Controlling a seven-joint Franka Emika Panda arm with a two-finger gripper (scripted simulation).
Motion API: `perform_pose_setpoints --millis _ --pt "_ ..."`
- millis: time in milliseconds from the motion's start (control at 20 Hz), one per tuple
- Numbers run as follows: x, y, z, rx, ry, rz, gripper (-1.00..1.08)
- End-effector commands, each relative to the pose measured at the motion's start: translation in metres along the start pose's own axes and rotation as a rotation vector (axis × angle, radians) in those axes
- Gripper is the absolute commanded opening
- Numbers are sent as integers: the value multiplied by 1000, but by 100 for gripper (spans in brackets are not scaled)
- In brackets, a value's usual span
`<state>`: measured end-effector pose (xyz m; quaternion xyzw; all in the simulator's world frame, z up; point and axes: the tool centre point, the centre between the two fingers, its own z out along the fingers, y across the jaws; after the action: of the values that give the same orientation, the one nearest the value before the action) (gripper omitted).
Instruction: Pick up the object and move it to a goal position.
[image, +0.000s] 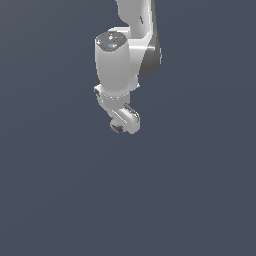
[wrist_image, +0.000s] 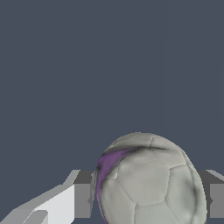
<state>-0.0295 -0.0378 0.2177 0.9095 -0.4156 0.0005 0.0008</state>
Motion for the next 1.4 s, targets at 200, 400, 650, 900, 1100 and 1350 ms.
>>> perform_pose_setpoints --millis 200,400,650,900,1100,1350 --pt "9 -15 -65 0 0 0 -100" --pt "15 -24 -103 0 0 0 -100" --pt "21 -35 -145 0 0 0 -100" --pt "27 -44 -180 0 0 0 -100" --pt "31 -50 -205 0 -1 -1 -100" --pt "36 -58 -231 1 -1 -2 -100"
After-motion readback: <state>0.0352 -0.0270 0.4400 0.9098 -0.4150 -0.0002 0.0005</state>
